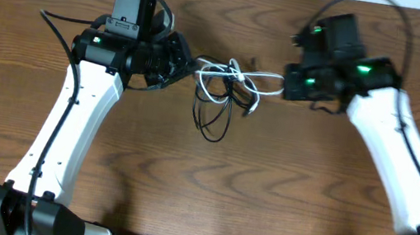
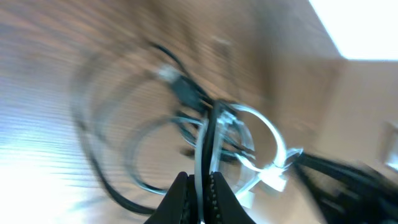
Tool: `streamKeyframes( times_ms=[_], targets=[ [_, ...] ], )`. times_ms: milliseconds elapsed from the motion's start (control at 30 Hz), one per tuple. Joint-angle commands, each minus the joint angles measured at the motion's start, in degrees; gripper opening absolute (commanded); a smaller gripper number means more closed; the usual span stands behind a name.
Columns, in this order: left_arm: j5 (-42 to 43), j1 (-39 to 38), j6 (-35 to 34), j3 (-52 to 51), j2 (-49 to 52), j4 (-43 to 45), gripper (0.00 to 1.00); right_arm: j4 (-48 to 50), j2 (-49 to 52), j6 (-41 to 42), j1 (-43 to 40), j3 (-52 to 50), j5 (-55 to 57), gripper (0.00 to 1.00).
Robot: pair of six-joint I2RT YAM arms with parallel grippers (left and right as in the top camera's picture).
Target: Untangle cables
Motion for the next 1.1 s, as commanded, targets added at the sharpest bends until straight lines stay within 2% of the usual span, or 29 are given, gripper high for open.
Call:
streamKeyframes(
  times_ms=[0, 233, 433, 600, 733, 800, 900, 1067],
  targets=[
    [-14.8, 1.4, 2.6, 1.0, -1.2, -1.5, 0.07, -1.1, -5.5, 1.2, -5.6, 0.0, 12.2, 0.01],
    [-17.2, 1.4, 3.0, 1.0, -1.2, -3.0, 0.08, -1.1, -9.6, 3.2, -9.2, 0.0, 18.8, 0.01],
    [-13.5, 1.4, 3.0, 1.0, -1.2, -2.5, 0.07, -0.4, -8.7, -1.5, -7.9, 0.0, 6.0, 0.03],
    [-1.9, 1.4, 6.6, 1.0, -1.2, 2.4, 0.07, 0.9, -6.6, -3.7, -6.4, 0.0, -4.1, 0.2],
    [8.8, 1.4, 6.7, 1.0, -1.2, 7.7, 0.07, 1.9, -5.3, -7.5, -5.5, 0.0, -12.6, 0.43],
    [14.2, 1.4, 6.4, 1.0, -1.2, 10.6, 0.07, 2.1, -4.7, -9.8, -5.2, 0.0, -15.3, 0.52],
    [21.3, 1.4, 6.3, 1.0, -1.2, 14.4, 0.07, 2.2, -3.9, -11.3, -4.9, 0.0, -17.4, 0.56],
    [26.8, 1.4, 6.3, 1.0, -1.2, 16.9, 0.08, 2.7, -2.9, -16.6, -4.6, 0.0, -26.0, 0.57]
  ],
)
